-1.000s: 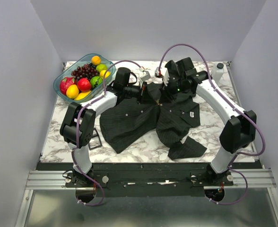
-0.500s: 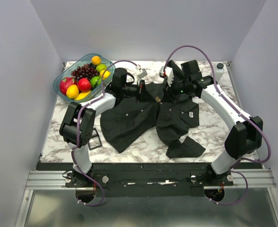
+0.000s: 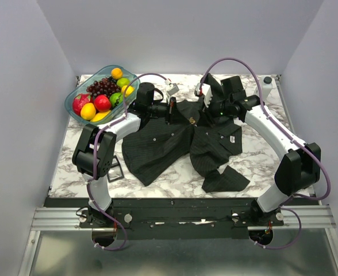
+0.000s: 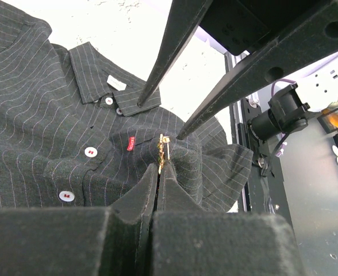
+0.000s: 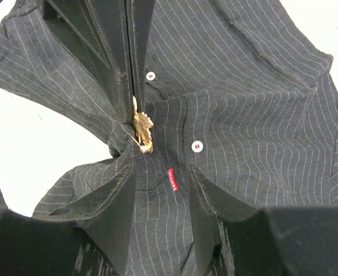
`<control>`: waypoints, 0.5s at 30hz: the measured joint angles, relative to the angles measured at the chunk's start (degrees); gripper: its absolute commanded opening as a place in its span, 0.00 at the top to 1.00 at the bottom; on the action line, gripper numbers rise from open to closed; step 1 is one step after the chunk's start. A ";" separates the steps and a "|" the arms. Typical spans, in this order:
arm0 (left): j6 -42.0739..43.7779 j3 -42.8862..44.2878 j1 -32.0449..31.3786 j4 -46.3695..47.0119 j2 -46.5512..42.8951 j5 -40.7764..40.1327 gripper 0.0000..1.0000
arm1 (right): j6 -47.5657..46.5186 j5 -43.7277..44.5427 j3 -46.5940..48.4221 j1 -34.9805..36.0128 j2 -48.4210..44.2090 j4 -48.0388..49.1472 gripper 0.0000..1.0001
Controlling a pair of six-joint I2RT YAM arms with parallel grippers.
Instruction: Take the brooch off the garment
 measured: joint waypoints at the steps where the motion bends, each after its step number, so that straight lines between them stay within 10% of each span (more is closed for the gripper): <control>1: -0.02 0.00 0.00 0.00 0.00 0.00 1.00 | 0.00 -0.13 0.00 0.00 0.00 0.11 0.52; 15: -0.33 0.00 0.00 -0.02 0.42 -0.02 1.00 | 1.46 -2.56 0.00 0.17 0.00 2.69 0.55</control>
